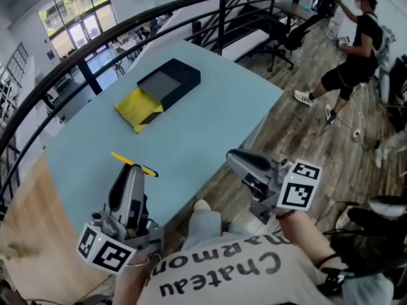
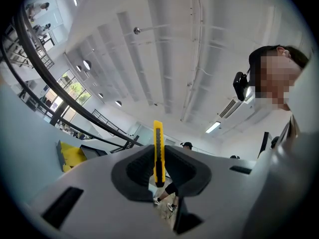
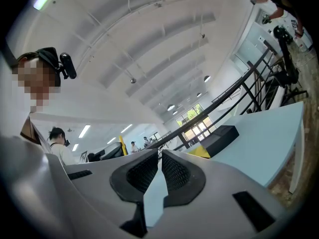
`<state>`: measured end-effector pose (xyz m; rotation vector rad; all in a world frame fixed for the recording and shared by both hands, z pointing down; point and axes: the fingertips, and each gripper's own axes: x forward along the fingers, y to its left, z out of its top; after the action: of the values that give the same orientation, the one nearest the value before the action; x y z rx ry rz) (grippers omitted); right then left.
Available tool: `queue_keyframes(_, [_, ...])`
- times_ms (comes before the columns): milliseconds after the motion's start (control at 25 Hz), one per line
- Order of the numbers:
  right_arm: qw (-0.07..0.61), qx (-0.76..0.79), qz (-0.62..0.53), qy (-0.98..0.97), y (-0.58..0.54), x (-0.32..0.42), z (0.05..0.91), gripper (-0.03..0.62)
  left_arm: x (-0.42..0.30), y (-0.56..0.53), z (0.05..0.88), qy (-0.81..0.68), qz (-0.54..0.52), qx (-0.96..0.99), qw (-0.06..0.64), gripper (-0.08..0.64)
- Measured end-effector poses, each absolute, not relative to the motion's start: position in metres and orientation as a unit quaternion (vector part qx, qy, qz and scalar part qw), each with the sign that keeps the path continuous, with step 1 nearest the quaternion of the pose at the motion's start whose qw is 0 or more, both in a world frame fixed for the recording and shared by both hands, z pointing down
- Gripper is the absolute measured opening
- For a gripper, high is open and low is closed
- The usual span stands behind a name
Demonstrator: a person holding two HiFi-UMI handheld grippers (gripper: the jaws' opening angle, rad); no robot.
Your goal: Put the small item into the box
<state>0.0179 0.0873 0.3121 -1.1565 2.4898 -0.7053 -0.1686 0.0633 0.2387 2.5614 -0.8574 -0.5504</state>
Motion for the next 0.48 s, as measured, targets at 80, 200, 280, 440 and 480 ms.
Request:
queue_keyframes(80, [0.151, -0.407, -0.252, 0.865, 0.075, 0.025, 0.316, 0.047, -0.159, 0.047, 0.243, -0.301, -0.192, 0.912, 0.2, 0.061])
queue_keyframes(200, [0.147, -0.411, -0.258, 0.862, 0.054, 0.034, 0.319, 0.048, -0.145, 0.021, 0.247, -0.293, -0.187, 0.914, 0.209, 0.061])
queue_keyframes(280, [0.145, -0.416, -0.259, 0.859, 0.038, 0.041, 0.321, 0.048, -0.136, 0.004, 0.25, -0.288, -0.184, 0.915, 0.213, 0.061])
queue_keyframes(440, [0.143, -0.425, -0.26, 0.855, 0.006, 0.053, 0.32, 0.048, -0.129, -0.032, 0.251, -0.286, -0.185, 0.915, 0.217, 0.061])
queue_keyframes(480, [0.141, -0.426, -0.259, 0.855, -0.002, 0.056, 0.319, 0.048, -0.128, -0.041, 0.249, -0.287, -0.187, 0.914, 0.216, 0.061])
